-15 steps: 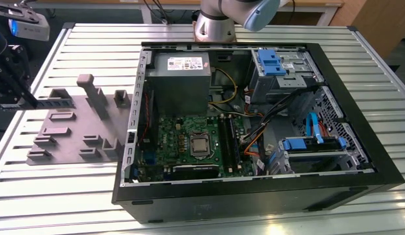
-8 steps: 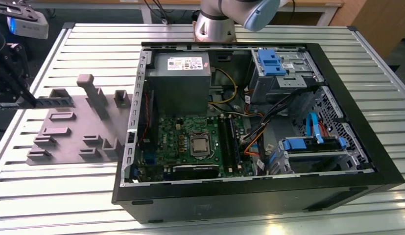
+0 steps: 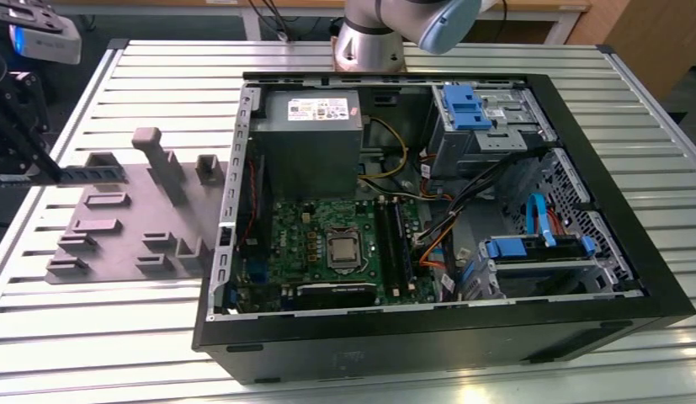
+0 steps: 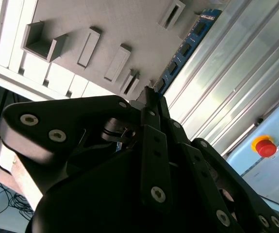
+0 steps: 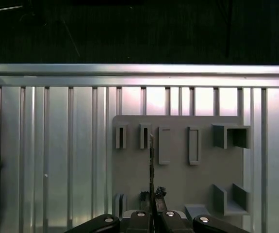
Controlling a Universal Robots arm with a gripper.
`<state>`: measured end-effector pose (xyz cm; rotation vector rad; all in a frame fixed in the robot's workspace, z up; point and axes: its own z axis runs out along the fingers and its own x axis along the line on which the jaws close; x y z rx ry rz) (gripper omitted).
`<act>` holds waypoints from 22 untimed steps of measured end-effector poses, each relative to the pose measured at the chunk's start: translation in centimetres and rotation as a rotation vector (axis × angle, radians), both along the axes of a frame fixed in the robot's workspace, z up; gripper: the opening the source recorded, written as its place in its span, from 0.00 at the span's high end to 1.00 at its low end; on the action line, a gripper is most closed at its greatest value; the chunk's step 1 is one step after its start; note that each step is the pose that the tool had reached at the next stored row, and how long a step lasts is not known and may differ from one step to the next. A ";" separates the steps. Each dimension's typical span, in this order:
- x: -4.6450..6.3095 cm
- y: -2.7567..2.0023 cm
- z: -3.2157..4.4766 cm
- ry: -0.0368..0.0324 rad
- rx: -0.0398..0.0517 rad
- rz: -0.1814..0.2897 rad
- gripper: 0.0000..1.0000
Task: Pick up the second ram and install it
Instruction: 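Pick up the second ram and move it above second insertion slot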
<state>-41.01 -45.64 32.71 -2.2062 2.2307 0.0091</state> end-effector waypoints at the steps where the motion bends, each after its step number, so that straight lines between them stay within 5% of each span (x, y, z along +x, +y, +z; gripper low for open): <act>1: 0.0 0.00 0.04 -0.0001 0.0001 0.000 0.86; 22: 0.0 0.00 1.19 0.0000 0.0000 0.000 0.86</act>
